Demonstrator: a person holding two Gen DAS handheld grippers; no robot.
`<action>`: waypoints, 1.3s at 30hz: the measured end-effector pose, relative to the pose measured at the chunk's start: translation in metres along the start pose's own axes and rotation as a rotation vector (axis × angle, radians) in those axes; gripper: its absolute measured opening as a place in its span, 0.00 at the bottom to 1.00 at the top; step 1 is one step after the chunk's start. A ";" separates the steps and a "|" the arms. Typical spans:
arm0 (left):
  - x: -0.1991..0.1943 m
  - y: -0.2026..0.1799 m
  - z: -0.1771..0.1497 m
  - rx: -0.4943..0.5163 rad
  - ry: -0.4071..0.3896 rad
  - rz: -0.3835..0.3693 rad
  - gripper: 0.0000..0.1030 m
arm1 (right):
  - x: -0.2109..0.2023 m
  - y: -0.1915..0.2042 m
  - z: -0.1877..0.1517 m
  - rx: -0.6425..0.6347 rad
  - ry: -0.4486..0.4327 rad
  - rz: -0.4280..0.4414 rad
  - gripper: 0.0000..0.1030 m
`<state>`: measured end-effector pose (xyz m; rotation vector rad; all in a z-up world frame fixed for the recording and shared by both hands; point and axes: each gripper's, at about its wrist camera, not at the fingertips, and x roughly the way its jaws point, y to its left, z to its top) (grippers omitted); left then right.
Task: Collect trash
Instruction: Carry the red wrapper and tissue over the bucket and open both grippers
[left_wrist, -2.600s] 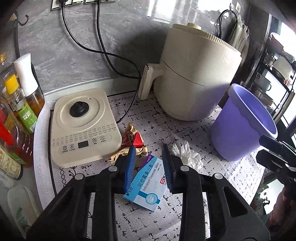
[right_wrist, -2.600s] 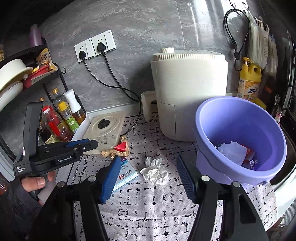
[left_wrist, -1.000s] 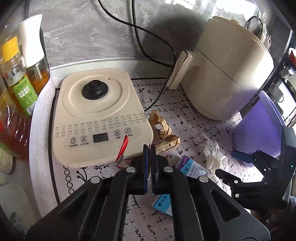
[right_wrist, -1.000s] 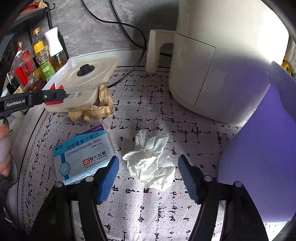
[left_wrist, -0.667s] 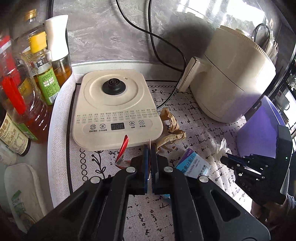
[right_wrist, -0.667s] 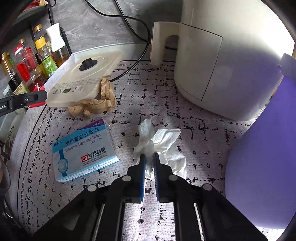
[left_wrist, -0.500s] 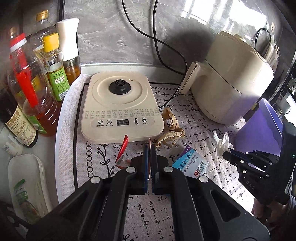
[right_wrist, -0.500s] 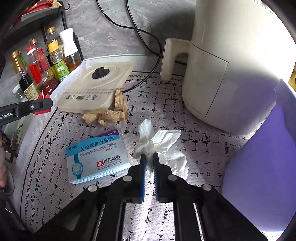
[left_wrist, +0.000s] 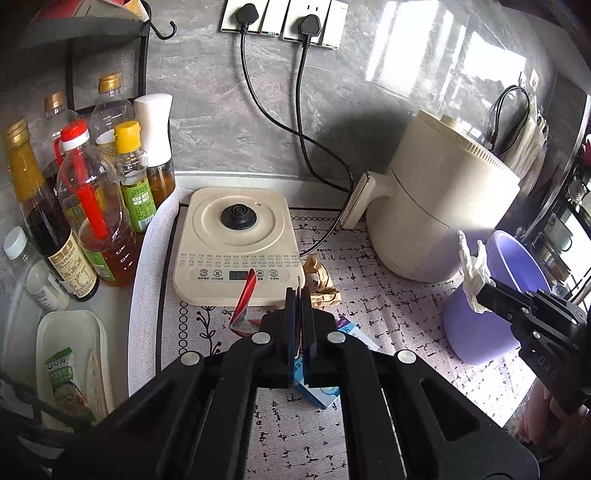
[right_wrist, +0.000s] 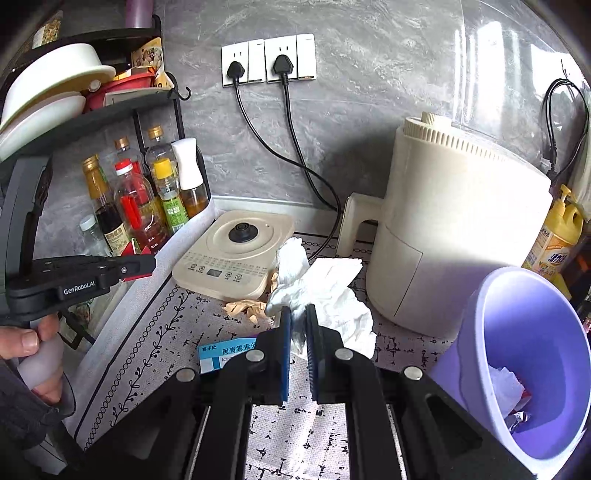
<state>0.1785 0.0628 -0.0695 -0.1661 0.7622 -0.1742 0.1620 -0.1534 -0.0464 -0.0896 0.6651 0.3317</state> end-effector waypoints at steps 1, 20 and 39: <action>-0.003 -0.004 0.002 0.003 -0.009 -0.002 0.03 | -0.006 -0.003 0.002 0.002 -0.011 -0.003 0.08; -0.001 -0.110 0.019 0.118 -0.052 -0.140 0.03 | -0.084 -0.101 -0.003 0.120 -0.114 -0.136 0.09; 0.013 -0.246 0.024 0.305 -0.054 -0.394 0.03 | -0.173 -0.208 -0.068 0.380 -0.191 -0.429 0.72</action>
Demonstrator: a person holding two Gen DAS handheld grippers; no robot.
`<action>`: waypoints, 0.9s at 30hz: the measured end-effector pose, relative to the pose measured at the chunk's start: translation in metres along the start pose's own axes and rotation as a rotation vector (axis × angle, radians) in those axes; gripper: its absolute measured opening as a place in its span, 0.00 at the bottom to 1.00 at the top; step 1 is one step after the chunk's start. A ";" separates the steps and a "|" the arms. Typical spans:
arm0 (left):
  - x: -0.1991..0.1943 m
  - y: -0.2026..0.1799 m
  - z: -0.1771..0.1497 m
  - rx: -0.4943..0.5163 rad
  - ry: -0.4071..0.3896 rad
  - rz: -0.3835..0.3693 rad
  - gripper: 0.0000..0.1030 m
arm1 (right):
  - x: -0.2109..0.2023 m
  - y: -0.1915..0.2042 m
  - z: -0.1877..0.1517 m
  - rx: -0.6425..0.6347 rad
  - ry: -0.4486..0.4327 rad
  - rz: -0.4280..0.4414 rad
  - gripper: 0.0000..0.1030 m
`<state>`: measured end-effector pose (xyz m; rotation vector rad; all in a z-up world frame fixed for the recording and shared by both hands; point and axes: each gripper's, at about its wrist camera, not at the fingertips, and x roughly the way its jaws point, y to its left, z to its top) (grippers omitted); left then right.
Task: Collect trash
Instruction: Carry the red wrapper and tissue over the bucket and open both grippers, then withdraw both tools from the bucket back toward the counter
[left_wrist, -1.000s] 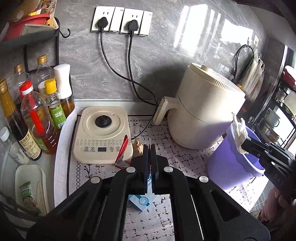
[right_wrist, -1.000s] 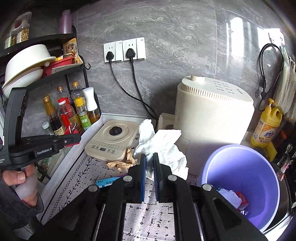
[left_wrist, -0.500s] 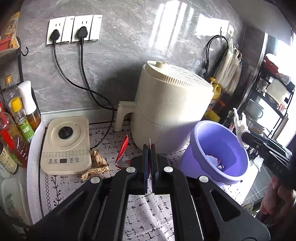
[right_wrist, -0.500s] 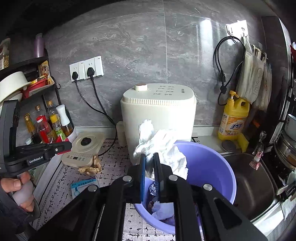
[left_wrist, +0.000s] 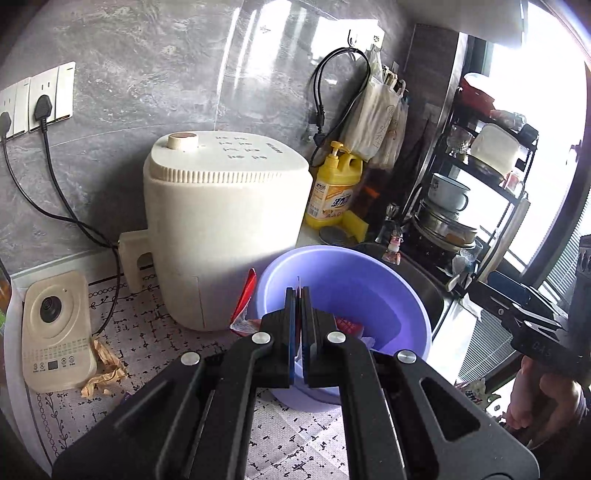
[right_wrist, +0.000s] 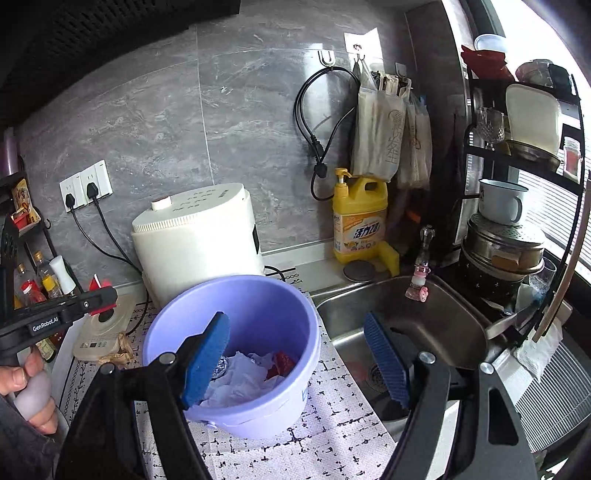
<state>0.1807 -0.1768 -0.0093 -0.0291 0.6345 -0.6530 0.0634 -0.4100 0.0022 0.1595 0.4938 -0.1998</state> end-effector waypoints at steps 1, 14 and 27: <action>0.004 -0.005 0.002 0.008 0.004 -0.011 0.03 | -0.003 -0.005 -0.002 0.008 -0.001 -0.011 0.72; 0.008 -0.019 0.012 -0.016 -0.046 -0.100 0.93 | -0.012 -0.022 -0.011 0.029 0.012 -0.038 0.72; -0.037 0.064 -0.016 -0.138 -0.040 0.106 0.94 | 0.009 0.057 -0.008 -0.061 0.035 0.134 0.80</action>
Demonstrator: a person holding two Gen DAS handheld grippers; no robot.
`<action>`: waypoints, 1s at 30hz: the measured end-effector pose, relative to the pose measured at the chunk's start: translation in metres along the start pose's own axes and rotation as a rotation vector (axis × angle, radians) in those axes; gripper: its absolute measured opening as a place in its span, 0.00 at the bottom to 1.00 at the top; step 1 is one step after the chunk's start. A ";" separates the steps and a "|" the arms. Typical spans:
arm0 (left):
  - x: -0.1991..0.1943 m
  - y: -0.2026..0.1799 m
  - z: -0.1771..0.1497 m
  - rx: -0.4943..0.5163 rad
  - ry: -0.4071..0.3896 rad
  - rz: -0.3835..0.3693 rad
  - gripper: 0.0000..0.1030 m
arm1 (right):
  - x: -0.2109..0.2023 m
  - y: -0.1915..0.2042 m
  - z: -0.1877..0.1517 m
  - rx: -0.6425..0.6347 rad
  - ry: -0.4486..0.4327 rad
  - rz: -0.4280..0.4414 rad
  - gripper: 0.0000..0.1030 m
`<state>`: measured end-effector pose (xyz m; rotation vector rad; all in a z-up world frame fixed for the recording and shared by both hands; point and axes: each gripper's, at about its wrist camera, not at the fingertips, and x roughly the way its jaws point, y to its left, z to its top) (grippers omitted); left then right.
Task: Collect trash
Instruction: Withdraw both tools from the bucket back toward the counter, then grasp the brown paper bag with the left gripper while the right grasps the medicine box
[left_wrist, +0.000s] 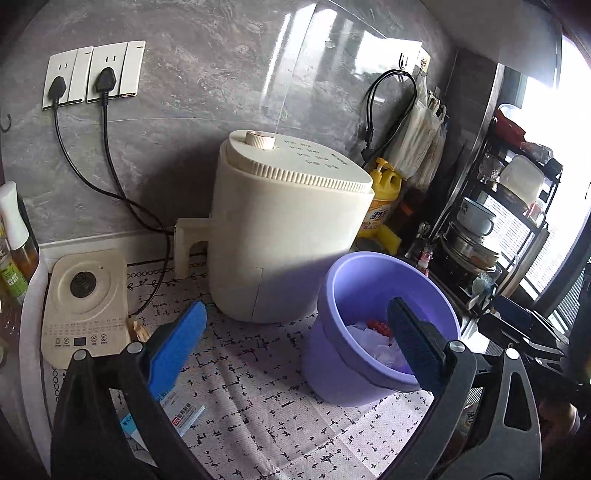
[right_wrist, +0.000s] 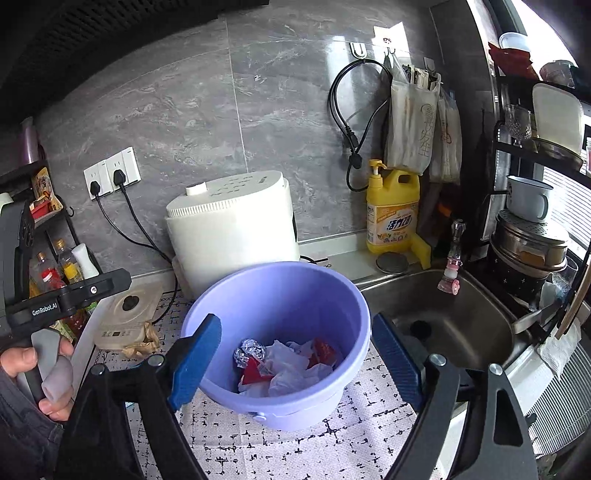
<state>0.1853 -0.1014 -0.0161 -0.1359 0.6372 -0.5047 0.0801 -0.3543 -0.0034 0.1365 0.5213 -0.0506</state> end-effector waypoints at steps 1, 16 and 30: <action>-0.003 0.007 -0.001 -0.010 -0.002 0.011 0.94 | 0.003 0.007 0.000 -0.010 0.005 0.011 0.80; -0.042 0.109 -0.032 -0.123 0.013 0.152 0.84 | 0.027 0.106 -0.004 -0.107 0.042 0.145 0.88; -0.003 0.173 -0.066 -0.119 0.173 0.131 0.53 | 0.049 0.176 -0.033 -0.137 0.129 0.150 0.77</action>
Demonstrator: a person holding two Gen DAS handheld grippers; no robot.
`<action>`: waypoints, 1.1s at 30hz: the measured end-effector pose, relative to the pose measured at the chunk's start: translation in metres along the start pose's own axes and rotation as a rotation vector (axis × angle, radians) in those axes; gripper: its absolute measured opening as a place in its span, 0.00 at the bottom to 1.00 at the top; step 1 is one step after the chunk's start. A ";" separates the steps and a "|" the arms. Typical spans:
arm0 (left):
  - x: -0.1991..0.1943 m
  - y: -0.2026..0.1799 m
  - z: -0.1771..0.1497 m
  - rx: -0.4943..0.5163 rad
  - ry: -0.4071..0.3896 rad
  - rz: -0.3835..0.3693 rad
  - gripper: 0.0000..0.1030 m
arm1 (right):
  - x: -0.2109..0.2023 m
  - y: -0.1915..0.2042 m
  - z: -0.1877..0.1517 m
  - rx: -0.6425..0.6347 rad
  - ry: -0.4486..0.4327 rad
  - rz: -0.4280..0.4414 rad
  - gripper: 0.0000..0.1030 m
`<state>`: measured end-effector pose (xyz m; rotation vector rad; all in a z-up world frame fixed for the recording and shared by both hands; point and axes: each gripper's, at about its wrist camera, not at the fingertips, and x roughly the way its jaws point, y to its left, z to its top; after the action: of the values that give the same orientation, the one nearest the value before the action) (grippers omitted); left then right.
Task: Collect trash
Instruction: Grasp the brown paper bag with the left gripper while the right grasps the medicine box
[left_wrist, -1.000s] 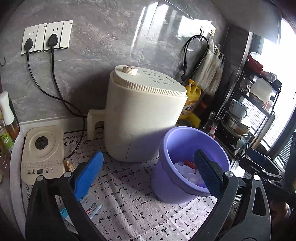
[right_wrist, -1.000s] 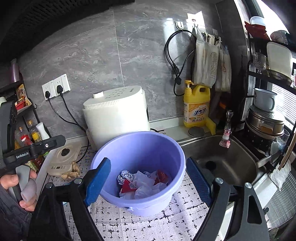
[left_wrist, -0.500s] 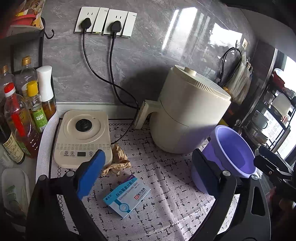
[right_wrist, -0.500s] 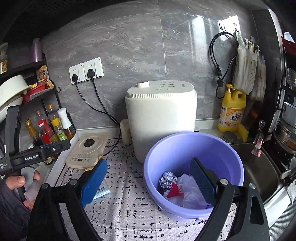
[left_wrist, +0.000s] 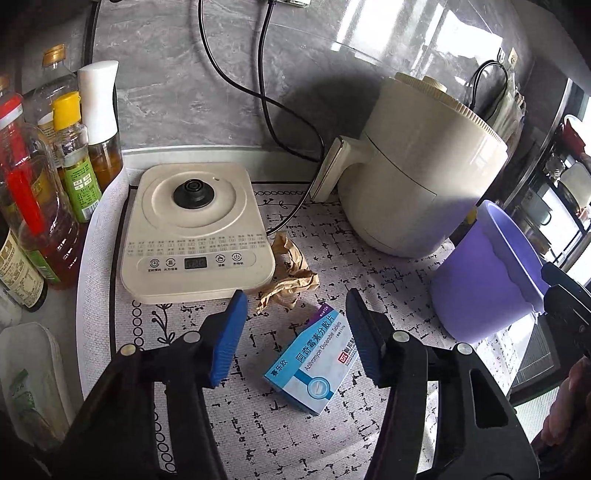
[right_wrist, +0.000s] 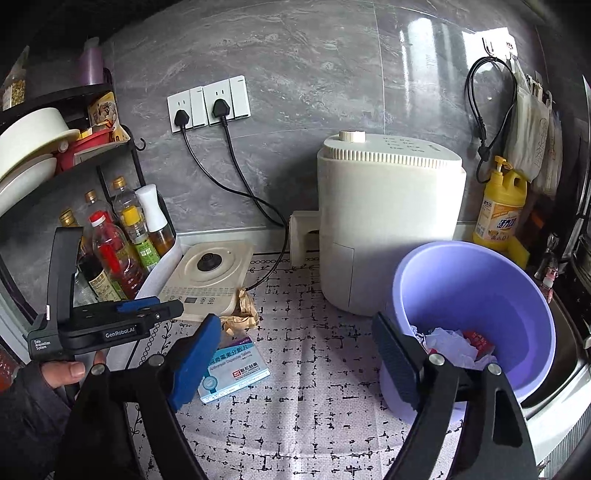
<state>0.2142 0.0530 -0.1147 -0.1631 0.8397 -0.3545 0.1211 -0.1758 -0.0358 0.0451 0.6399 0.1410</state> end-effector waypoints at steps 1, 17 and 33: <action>0.006 0.002 0.000 0.002 0.010 -0.004 0.52 | 0.002 0.003 -0.002 -0.001 0.009 -0.007 0.77; 0.095 0.030 -0.007 -0.018 0.120 -0.030 0.03 | 0.050 0.022 -0.020 -0.015 0.164 -0.043 0.67; 0.038 0.058 -0.036 -0.094 0.054 0.043 0.03 | 0.147 0.055 -0.063 0.022 0.452 0.167 0.69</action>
<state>0.2244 0.0933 -0.1814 -0.2235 0.9129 -0.2798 0.1931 -0.0999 -0.1685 0.0889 1.0892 0.3103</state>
